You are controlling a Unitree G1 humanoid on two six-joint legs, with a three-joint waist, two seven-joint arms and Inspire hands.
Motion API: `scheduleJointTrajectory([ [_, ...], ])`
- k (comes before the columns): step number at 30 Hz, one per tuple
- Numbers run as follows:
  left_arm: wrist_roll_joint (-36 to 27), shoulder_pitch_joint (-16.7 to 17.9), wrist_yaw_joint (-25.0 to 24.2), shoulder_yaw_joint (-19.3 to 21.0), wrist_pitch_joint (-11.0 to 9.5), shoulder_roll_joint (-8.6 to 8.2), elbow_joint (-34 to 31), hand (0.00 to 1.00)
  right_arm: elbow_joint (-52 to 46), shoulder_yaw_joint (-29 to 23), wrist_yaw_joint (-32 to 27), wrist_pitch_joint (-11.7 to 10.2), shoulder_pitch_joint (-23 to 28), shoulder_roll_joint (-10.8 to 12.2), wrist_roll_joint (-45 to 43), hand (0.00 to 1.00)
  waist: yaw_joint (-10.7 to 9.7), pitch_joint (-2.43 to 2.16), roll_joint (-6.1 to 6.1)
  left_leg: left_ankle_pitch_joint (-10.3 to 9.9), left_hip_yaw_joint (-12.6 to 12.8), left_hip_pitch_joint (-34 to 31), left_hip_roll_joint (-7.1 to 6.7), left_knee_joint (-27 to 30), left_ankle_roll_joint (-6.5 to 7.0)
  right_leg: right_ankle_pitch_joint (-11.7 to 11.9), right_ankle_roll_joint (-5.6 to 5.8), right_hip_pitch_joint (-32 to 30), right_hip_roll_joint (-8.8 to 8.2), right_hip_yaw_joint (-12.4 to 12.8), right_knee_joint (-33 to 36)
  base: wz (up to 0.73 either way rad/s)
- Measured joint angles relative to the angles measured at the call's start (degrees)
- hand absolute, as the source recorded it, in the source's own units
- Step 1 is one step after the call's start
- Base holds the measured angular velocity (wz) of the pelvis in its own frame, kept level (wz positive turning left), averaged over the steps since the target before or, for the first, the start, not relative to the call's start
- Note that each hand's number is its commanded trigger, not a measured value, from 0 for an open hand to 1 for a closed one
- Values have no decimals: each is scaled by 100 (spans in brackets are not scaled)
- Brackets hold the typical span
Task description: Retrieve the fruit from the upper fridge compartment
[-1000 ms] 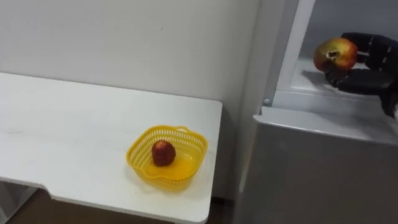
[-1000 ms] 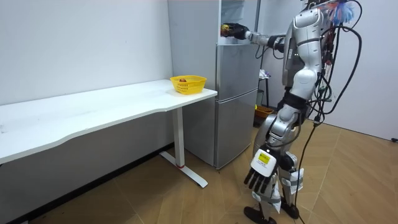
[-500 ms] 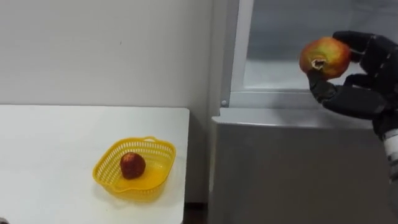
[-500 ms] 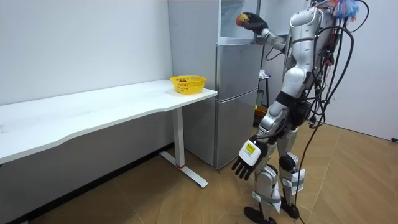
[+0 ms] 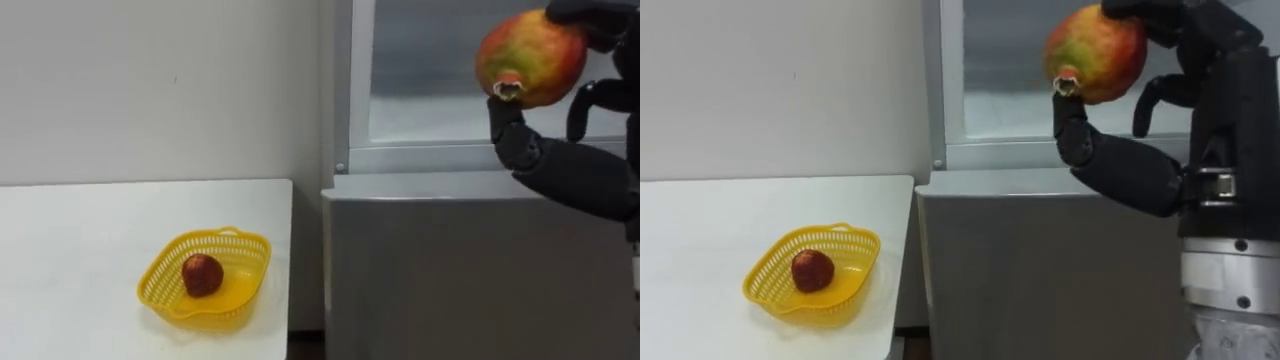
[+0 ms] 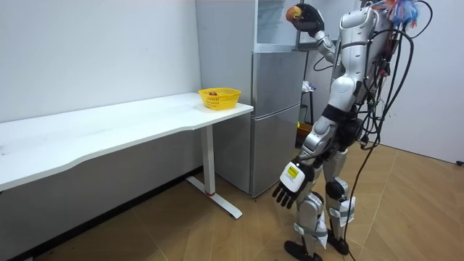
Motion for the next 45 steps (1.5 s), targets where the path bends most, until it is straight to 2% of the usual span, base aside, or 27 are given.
scheduleJointTrajectory([
  [5, -5, -98, -15, -2, -3, 20, 2, 0, -33, 431, 170, -8, 2, 15, -741, 100, 0, 14, -91, 0, 31, -11, 3, 0, 0, 0, 0, -2, -2, 2, -2, 0],
  [7, -3, -181, -18, -26, -16, 27, 33, 0, -111, 522, 241, -8, 7, 16, -1039, 100, 26, -8, -156, 0, 25, -18, -3, -2, 1, 0, 0, 28, -6, -13, -2, 0],
  [11, -1, -305, -32, -157, -22, 78, 157, 0, -137, 698, 243, -12, 6, 14, -1569, 100, 133, -13, -233, -1, 6, 0, -4, -5, 3, 0, 0, 48, -6, -39, -2, 1],
  [15, 16, -447, -28, -289, -23, 114, 189, 0, -141, 962, 260, -15, -25, 14, -1902, 100, 270, 6, -270, -1, -37, 8, -9, -13, 3, 0, 0, 57, -4, -63, -2, 2],
  [17, 10, -502, -39, -387, -23, 151, 237, 0, -137, 1123, 264, -12, -26, 13, -1949, 100, 345, 34, -288, -1, -53, 45, -8, -14, 2, 0, 0, 88, -4, -89, -4, 3],
  [18, 9, -512, -58, -481, -25, 181, 251, 0, -130, 1266, 296, -13, -25, 14, -1945, 100, 370, 66, -301, -2, -65, 71, -8, -16, 1, 0, 1, 102, -5, -109, -3, 3],
  [20, 92, -533, -130, -502, -25, 186, 242, 0, -100, 1432, 367, -31, -26, 17, -2025, 100, 475, 80, -335, -3, -67, 56, -5, -17, -1, 0, 1, 87, -7, -180, -3, 0],
  [24, 335, -520, -284, -521, 7, 177, 235, 0, 181, 1655, 649, -28, -35, 14, -2198, 100, 650, 57, -418, -3, -99, -8, -13, -13, 0, 0, 1, 74, -9, -185, -3, 2],
  [27, 337, -456, -311, -522, 49, 175, 224, 0, 529, 1835, 762, -16, -151, 11, -2358, 100, 688, 51, -483, -3, -138, 2, -17, 2, 0, 0, 1, 62, -9, -196, -5, 7],
  [32, 339, -508, -353, -502, 46, 180, 197, 0, 1261, 1909, 768, 11, -390, 17, -2565, 100, 832, 71, -480, -4, -255, -105, -16, 75, 0, 0, 1, 92, -7, -298, -3, 13],
  [38, 384, -566, -405, -496, 64, 182, 198, 0, 1894, 1911, 833, 67, -624, 59, -2947, 100, 982, 127, -392, -2, -343, -227, -25, 114, 1, 0, 1, 29, -5, -347, -5, 8],
  [45, 385, -562, -382, -519, 139, 218, 191, 0, 2679, 2093, 837, 260, -1049, 96, -3071, 100, 1047, 107, -419, 14, -494, -282, -71, 132, -16, -1, 3, 25, -3, -479, -8, 11],
])
